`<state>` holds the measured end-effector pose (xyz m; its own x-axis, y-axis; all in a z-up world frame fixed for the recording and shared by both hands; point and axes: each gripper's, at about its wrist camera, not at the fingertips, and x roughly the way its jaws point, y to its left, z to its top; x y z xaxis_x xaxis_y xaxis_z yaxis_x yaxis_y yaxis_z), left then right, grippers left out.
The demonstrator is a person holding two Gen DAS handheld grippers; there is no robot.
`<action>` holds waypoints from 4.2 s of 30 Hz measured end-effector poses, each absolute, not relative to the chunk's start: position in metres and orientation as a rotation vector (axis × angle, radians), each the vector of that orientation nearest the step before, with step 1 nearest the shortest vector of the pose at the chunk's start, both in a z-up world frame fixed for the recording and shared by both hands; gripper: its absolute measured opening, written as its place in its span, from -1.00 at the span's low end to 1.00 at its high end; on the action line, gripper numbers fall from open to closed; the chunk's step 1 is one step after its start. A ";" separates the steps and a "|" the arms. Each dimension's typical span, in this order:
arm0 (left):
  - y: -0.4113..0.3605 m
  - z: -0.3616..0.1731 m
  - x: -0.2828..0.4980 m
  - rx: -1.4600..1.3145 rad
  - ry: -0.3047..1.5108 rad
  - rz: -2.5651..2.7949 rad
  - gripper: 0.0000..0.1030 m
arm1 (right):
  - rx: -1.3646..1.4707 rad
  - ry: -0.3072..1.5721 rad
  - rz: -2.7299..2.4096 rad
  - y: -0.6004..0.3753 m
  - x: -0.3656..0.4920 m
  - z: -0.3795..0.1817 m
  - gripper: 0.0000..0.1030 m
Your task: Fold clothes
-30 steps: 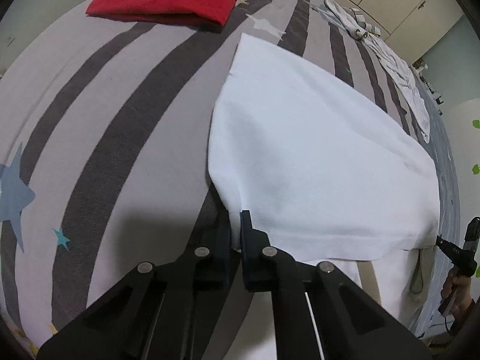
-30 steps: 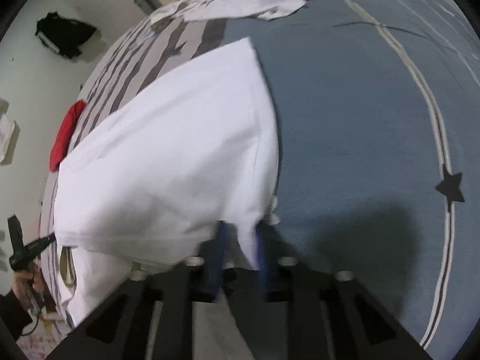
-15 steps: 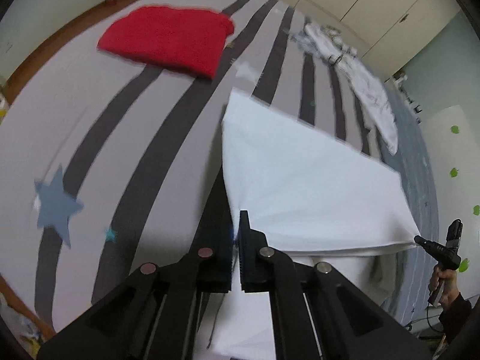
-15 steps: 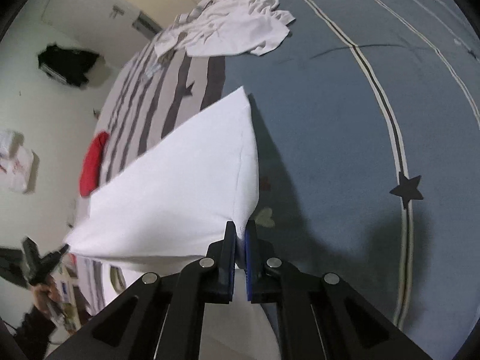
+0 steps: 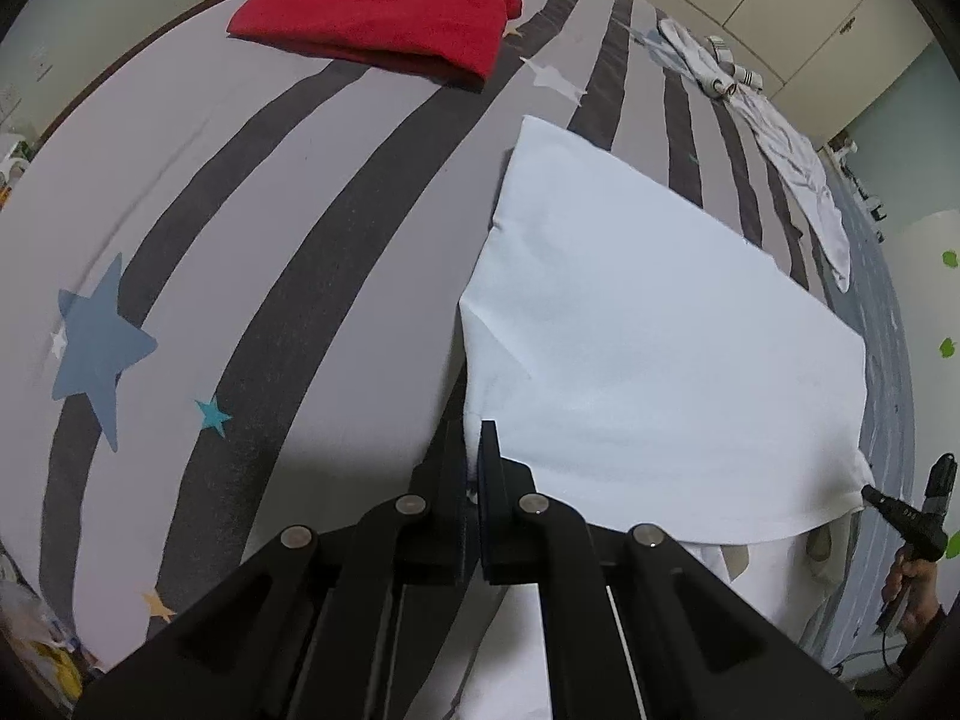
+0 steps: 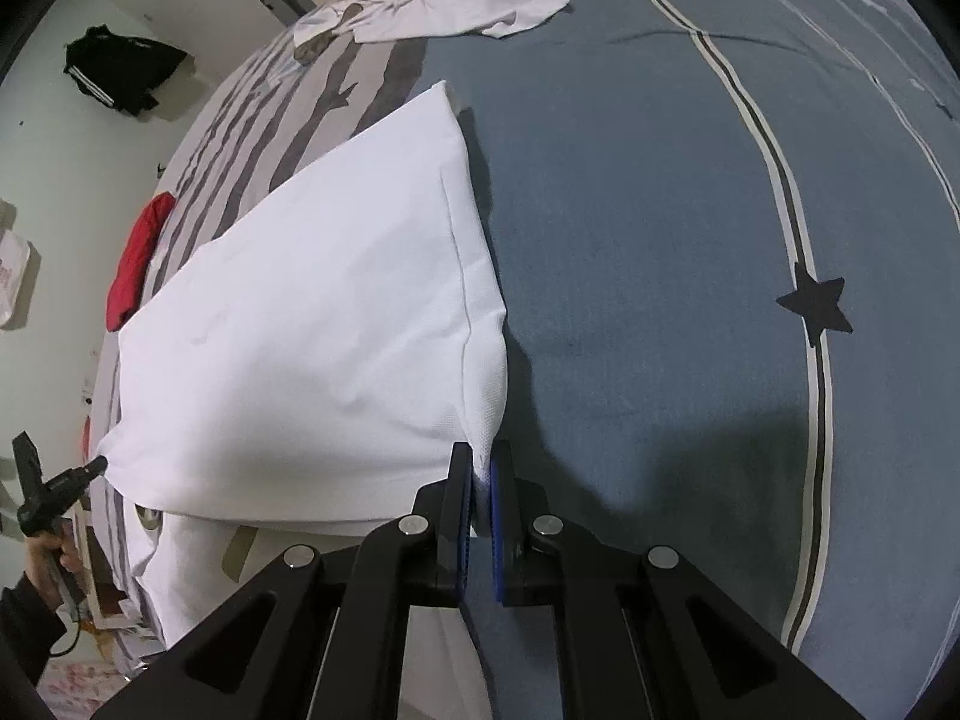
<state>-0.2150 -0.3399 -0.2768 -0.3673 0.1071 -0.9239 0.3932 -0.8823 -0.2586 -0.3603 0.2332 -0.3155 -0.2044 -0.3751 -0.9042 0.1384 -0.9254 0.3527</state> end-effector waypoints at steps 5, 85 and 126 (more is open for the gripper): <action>-0.339 -0.285 -0.213 1.698 0.647 -2.320 -0.97 | 1.767 -0.251 -2.165 0.230 -0.360 -0.319 -0.91; -0.232 -0.268 -0.416 1.607 0.401 -2.929 -0.82 | 1.363 0.077 -2.414 0.103 -0.473 -0.301 -0.32; -0.371 -0.300 -0.404 1.342 0.382 -2.628 -0.81 | 1.276 0.024 -2.405 0.074 -0.466 -0.328 -0.29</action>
<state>-0.4040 -0.3708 -0.2998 -0.5820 -0.0315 -0.8126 0.2614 -0.9534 -0.1503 -0.4658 0.0744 -0.3283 -0.4935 -0.3513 -0.7957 0.3672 -0.9134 0.1755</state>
